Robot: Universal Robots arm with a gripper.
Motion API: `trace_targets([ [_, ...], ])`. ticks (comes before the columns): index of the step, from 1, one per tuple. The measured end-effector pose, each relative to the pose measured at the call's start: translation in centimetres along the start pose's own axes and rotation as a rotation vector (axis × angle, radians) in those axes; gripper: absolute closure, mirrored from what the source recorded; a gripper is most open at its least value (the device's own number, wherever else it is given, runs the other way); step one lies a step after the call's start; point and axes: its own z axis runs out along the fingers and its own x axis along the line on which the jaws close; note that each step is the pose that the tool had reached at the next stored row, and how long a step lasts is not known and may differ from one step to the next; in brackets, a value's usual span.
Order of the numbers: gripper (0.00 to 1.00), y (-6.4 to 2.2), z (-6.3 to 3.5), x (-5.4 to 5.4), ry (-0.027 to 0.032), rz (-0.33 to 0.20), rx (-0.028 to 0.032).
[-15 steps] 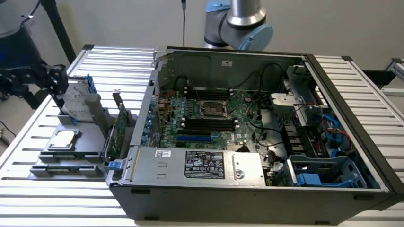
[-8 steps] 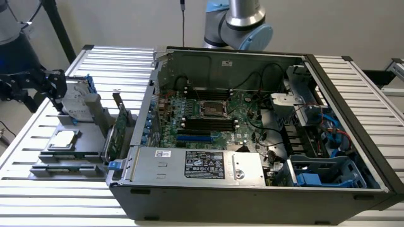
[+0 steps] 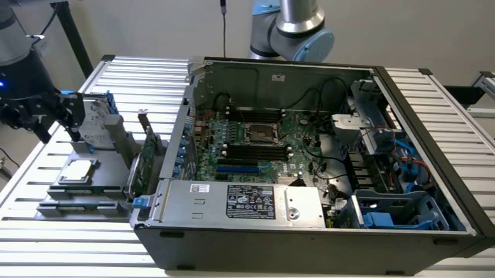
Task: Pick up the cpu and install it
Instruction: 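Pick up the cpu and move it towards the insertion slot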
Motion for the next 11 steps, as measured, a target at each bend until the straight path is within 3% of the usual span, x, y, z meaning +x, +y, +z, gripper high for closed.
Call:
trace_targets([
  [11, 0.40, 0.02, 2.00, 0.0, 0.0002, 0.016, 0.0000],
])
